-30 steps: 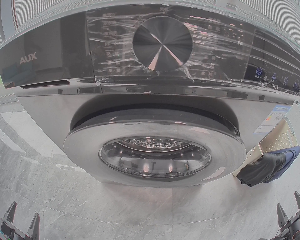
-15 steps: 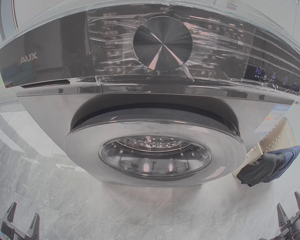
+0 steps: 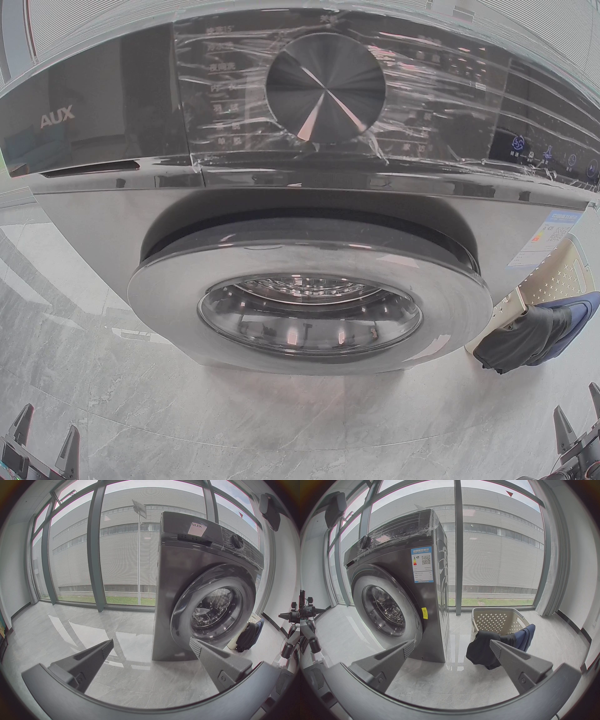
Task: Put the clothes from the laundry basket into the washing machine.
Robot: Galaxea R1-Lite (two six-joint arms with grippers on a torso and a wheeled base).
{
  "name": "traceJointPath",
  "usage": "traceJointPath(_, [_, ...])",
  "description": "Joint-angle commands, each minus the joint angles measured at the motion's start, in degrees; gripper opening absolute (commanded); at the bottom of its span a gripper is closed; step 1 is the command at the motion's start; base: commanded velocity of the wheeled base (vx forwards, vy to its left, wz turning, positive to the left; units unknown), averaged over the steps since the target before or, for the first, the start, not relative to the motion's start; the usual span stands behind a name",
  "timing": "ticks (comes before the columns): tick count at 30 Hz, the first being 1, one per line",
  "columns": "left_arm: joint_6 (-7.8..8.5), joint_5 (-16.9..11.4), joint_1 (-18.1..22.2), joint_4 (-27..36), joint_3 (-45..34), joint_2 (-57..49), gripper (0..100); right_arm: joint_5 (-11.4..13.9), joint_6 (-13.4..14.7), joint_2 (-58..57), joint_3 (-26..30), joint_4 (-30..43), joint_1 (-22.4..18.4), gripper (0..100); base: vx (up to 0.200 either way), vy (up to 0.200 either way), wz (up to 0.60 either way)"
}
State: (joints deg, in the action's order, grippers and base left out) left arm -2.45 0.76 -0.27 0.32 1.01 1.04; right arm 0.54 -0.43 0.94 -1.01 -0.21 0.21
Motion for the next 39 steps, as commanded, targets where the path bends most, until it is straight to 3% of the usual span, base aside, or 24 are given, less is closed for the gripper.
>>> traceJointPath(1, [-0.01, 0.04, 0.0, 0.03, -0.84, -0.86, 100, 0.08, 0.51, -0.94, 1.01, 0.12, 0.06, 100, 0.0, 0.0, 0.0])
traceJointPath(4, [-0.01, 0.04, 0.0, 0.03, -0.84, -0.86, 100, 0.52, 0.6, -0.94, 0.84, -0.76, 0.06, 100, 0.0, 0.0, 0.0])
traceJointPath(8, [-0.01, 0.04, 0.0, 0.03, -0.84, -0.86, 100, 1.05, 2.54, 5.39, -9.01, -4.54, 0.94, 100, 0.0, 0.0, 0.0])
traceJointPath(13, [-0.01, 0.04, 0.0, -0.05, -0.84, -0.86, 100, 8.78, 2.71, 16.73, -4.7, -2.61, 5.51, 100, 0.0, 0.0, 0.0])
traceJointPath(17, [-0.01, 0.04, 0.0, -0.05, -0.84, -0.86, 100, 12.12, 0.43, 28.42, -4.53, -4.63, 8.85, 100, 0.0, 0.0, 0.0])
traceJointPath(19, [-0.01, 0.04, 0.0, -0.05, -0.84, -0.86, 100, 12.91, 0.87, 34.66, -5.14, -9.2, 11.57, 100, 0.0, 0.0, 0.0])
traceJointPath(23, [-0.01, 0.04, 0.0, 0.03, -0.84, -0.86, 100, 12.82, 3.06, 42.22, -6.28, -16.05, 14.38, 100, 0.0, 0.0, 0.0])
traceJointPath(26, [-0.01, 0.04, 0.0, 0.03, -0.84, -0.86, 100, 12.21, 7.11, 49.69, -8.3, -22.38, 20.27, 100, 0.0, 0.0, 0.0])
traceJointPath(28, [-0.01, 0.04, 0.0, -0.05, -0.84, -0.86, 100, 9.66, 8.95, 53.38, -9.18, -24.31, 22.38, 100, 0.0, 0.0, 0.0])
traceJointPath(29, [-0.01, 0.04, 0.0, -0.05, -0.84, -0.86, 100, 9.66, 8.95, 53.38, -9.18, -24.31, 22.38, 100, 0.0, 0.0, 0.0])
traceJointPath(32, [-0.01, 0.04, 0.0, 0.03, -0.84, -0.86, 100, 5.26, 10.27, 57.51, -10.59, -27.21, 25.11, 100, 0.0, 0.0, 0.0])
traceJointPath(34, [-0.01, 0.04, 0.0, 0.03, -0.84, -0.86, 100, 4.74, 10.62, 57.95, -11.12, -27.83, 25.46, 100, 0.0, 0.0, 0.0])
traceJointPath(36, [-0.01, 0.04, 0.0, 0.03, -0.84, -0.86, 100, 2.98, 14.14, 60.23, -14.63, -29.06, 27.48, 100, 0.0, 0.0, 0.0])
traceJointPath(39, [-0.01, 0.04, 0.0, 0.03, -0.84, -0.86, 100, 1.66, 14.84, 62.34, -14.72, -29.94, 29.85, 100, 0.0, 0.0, 0.0])
